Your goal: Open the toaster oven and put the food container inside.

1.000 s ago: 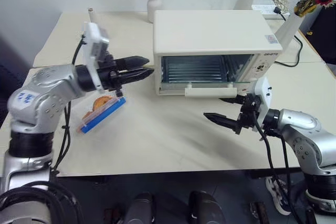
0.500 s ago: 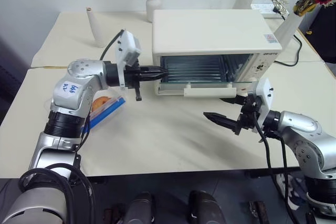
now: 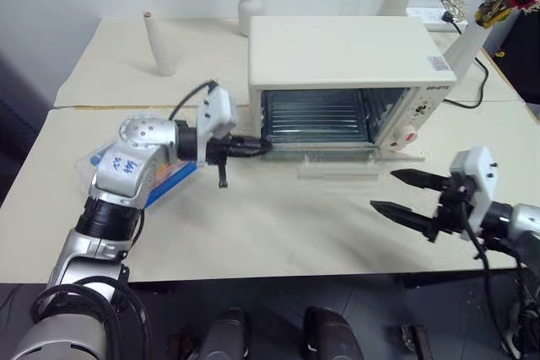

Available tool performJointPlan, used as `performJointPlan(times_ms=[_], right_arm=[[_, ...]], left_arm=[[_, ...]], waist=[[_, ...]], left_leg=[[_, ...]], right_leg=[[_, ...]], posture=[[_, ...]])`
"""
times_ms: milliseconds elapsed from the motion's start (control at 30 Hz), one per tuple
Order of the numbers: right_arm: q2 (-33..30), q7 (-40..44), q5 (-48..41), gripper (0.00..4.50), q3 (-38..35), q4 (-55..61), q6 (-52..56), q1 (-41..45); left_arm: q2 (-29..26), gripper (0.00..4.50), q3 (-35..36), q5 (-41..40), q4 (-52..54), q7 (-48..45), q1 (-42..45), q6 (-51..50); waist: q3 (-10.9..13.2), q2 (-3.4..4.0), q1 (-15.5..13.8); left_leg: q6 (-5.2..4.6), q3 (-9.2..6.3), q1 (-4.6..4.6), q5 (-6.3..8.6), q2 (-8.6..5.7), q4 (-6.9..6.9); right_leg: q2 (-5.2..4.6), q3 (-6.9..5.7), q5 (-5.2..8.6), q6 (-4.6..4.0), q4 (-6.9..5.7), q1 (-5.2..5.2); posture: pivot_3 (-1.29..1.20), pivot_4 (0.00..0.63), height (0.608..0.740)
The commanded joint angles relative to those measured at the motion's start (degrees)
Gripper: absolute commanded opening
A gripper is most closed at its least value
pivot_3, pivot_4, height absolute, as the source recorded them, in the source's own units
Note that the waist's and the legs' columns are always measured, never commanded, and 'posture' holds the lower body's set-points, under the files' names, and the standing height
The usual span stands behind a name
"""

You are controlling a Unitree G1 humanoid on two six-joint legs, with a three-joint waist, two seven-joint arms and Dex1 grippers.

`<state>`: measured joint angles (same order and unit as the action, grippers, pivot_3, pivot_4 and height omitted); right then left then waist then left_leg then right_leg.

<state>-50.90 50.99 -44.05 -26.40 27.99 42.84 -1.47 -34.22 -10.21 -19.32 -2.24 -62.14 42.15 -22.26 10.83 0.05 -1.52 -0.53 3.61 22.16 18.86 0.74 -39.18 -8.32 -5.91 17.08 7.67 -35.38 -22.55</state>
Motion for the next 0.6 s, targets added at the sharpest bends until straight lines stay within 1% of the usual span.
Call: performJointPlan(times_ms=[33, 200, 300, 367, 500, 600], right_arm=[[-1.41, 1.18, -4.8, 4.5, -6.12, 4.24, 0.25, 0.21], [-0.82, -3.09, -15.77, 4.5, -9.32, 6.1, 3.44, 4.79], [-1.22, -5.6, -19.25, 4.5, -9.09, 6.58, 4.41, 7.0], [-1.63, -6.5, -20.07, 4.5, -8.58, 6.2, 4.71, 7.88], [-2.15, -6.02, -18.79, 4.5, -6.62, 4.72, 4.04, 8.89], [-2.38, -5.21, -17.52, 4.5, -4.23, 3.92, 3.2, 10.01]], left_arm=[[0.93, 0.03, -2.3, 2.15, 2.59, 0.21, -1.48, 0.52], [4.38, 0.03, -4.63, 8.43, 0.84, 6.86, -1.75, 0.85], [5.41, 0.03, -5.78, 11.01, 1.03, 8.88, -2.78, 0.85], [5.75, 0.03, -5.72, 11.51, 1.57, 9.65, -3.51, 0.41], [5.51, 0.03, -5.6, 13.6, 2.28, 11.55, -4.98, 0.32], [5.1, 0.03, -4.46, 14.04, 5.24, 13.26, -7.0, -1.25]], waist=[[0.01, -0.02, 0.12], [0.03, -0.05, 0.0], [0.04, -0.07, -0.01], [0.04, -0.07, -0.01], [0.04, -0.08, -0.04], [0.04, -0.08, 0.0]], left_leg=[[0.0, 0.0, 0.0, -0.01, 0.01, -0.01], [-0.02, -0.01, -0.06, -0.02, 0.0, -0.03], [-0.02, -0.07, -0.03, -0.02, 0.0, -0.03], [-0.02, -0.06, 0.0, -0.02, -0.01, -0.02], [-0.02, -0.06, -0.01, -0.02, -0.01, -0.02], [-0.02, -0.06, -0.01, -0.02, -0.01, -0.03]], right_leg=[[0.0, 0.0, 0.0, 0.0, 0.0, 0.0], [-0.01, 0.04, 0.0, 0.0, -0.04, 0.05], [-0.01, -0.01, 0.0, 0.0, -0.02, 0.04], [-0.02, -0.02, 0.0, 0.0, -0.01, 0.03], [-0.03, -0.02, 0.0, 0.0, -0.01, 0.04], [-0.03, 0.0, 0.0, 0.0, -0.01, 0.05]], posture=[[0.0, 0.15, 0.74], [0.0, 0.15, 0.74], [0.0, 0.15, 0.74], [0.0, 0.15, 0.74], [0.0, 0.15, 0.74], [0.0, 0.15, 0.74]])
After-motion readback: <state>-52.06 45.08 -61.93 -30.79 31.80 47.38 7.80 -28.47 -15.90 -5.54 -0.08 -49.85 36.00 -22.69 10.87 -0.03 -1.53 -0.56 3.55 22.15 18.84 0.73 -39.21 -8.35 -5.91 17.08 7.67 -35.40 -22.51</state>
